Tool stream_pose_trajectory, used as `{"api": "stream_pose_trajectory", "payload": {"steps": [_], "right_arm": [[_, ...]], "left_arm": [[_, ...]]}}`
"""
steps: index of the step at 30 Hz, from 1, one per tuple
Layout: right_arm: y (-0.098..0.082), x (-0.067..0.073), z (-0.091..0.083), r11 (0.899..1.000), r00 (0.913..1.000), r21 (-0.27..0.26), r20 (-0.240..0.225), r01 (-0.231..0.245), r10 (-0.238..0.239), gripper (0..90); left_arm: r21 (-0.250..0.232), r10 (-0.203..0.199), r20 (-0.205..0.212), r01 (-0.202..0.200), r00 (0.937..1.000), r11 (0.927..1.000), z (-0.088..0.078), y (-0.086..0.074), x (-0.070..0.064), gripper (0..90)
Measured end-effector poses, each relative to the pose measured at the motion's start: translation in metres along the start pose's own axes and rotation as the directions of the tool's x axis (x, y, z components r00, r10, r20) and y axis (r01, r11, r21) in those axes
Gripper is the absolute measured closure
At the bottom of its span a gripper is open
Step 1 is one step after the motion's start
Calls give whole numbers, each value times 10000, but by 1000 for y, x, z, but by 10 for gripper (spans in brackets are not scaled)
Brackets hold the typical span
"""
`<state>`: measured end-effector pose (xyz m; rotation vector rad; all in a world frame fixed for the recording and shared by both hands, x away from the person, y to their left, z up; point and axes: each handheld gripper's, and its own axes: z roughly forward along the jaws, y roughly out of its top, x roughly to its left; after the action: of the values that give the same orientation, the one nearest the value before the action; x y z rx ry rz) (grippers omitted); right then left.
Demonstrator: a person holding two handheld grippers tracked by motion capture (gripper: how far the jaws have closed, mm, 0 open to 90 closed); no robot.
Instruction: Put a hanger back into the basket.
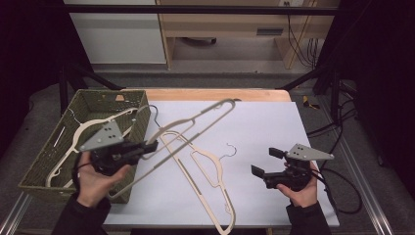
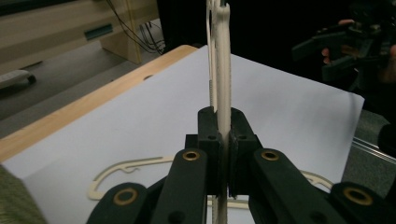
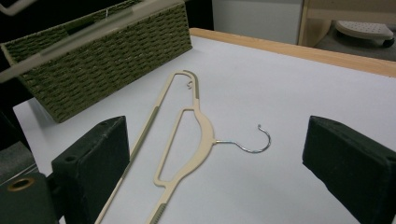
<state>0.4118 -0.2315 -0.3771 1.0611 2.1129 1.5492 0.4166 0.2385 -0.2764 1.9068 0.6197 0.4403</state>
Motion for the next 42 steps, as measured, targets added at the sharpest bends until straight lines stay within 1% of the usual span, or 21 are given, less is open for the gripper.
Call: {"api": "stream_pose_trajectory", "payload": {"steps": [2,3,4,8,10,11,13,14,18,20,22,24,25,27,28,29,32,33,35,38,42], "right_arm": [[-1,-2,-2,10000,10000,-3,37,-17,17,79],[-1,-3,-3,10000,10000,10,96,18,-18,78],[-2,-3,-3,10000,9999,-36,128,-83,84,76],[-3,-5,-6,10000,9997,-47,243,-39,40,75],[-3,-6,-7,10000,9996,-55,264,-41,42,75],[-4,-6,-7,10000,9997,-56,253,-34,35,75],[-4,-6,-7,10000,9996,-22,270,20,-19,75],[-4,-6,-7,10000,9997,-11,254,3,-3,75],[-4,-5,-7,10000,9998,-11,211,-24,24,78],[-4,-5,-7,10000,9997,-21,223,-29,29,78],[-4,-5,-7,10000,9997,-58,244,-22,24,77],[-4,-6,-8,10000,9998,-66,192,0,1,75],[-4,-6,-8,10000,9998,-76,220,31,-30,75],[-4,-6,-8,10000,9997,-98,228,-8,10,74],[-4,-5,-8,9999,9998,-101,223,-15,17,73],[-4,-5,-8,9999,9997,-101,225,-18,20,73],[-4,-5,-7,10000,9996,-77,265,23,-21,71],[-4,-5,-7,10000,9996,-57,275,31,-30,71],[-4,-5,-7,10000,9995,-72,313,57,-55,73],[-4,-5,-8,10000,9995,-95,310,29,-26,74],[-4,-6,-8,9999,9994,-76,325,93,-91,75]], "left_arm": [[-8,-126,-245,126,9996,9999,-10,3,14,863],[-4,-154,-440,154,9989,9999,-15,4,21,862],[20,-127,-650,129,9978,9999,-20,4,28,862],[243,-210,-1435,247,9894,9994,-36,3,54,862],[288,-394,-1691,449,9848,9986,-43,0,67,862],[328,-423,-1821,491,9824,9983,-47,-2,74,862],[393,-541,-2012,633,9780,9972,-52,-6,88,862],[402,-706,-2059,805,9760,9959,-54,-8,95,862],[629,-956,-2464,1144,9644,9914,-61,-19,121,862],[756,-1044,-2649,1286,9586,9888,-63,-26,131,862],[867,-1167,-2741,1454,9546,9856,-63,-34,141,862],[979,-1200,-2804,1528,9523,9834,-64,-40,147,862],[999,-1247,-2868,1592,9498,9822,-63,-43,150,862],[1133,-1271,-2946,1667,9471,9795,-63,-50,156,862],[1149,-1330,-3010,1743,9443,9780,-62,-52,159,862],[1292,-1281,-3064,1746,9432,9761,-62,-55,162,862],[1353,-1474,-3188,1989,9363,9706,-63,-62,171,862],[1349,-1513,-3182,2027,9359,9699,-64,-65,173,862],[1213,-1713,-3092,2174,9354,9685,-67,-70,177,863],[1176,-1763,-3000,2197,9375,9684,-73,-77,180,862],[1303,-1822,-2921,2278,9389,9649,-80,-84,182,863]]}}
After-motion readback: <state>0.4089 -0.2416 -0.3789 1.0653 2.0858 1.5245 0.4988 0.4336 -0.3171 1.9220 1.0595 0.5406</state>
